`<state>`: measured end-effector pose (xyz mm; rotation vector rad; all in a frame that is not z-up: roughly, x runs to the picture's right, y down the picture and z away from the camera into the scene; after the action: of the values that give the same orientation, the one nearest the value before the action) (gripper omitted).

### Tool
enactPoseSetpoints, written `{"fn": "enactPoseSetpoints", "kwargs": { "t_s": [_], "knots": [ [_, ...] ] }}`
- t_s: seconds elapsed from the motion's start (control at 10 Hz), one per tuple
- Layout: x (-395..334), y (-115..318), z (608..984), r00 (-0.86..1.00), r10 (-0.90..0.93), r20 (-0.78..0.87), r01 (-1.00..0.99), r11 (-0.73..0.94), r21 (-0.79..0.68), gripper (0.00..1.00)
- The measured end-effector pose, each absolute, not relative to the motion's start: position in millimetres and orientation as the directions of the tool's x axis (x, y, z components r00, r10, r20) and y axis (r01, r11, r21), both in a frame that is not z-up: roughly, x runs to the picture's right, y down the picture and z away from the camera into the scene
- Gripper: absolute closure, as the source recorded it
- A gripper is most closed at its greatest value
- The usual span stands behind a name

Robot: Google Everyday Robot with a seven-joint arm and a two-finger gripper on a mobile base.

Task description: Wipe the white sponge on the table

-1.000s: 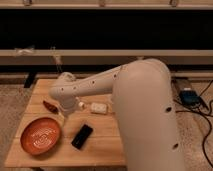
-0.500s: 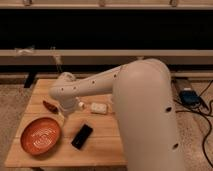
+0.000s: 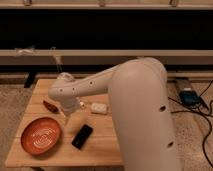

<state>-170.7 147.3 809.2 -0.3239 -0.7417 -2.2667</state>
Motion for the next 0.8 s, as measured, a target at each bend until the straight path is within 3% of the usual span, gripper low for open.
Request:
{"fn": "enactPoseSetpoints", "kwargs": {
  "t_s": [0.8],
  "knots": [
    [-105,133,884,-0.651,-0.585,0.484,0.742,-0.625,0.243,0.20]
  ]
}}
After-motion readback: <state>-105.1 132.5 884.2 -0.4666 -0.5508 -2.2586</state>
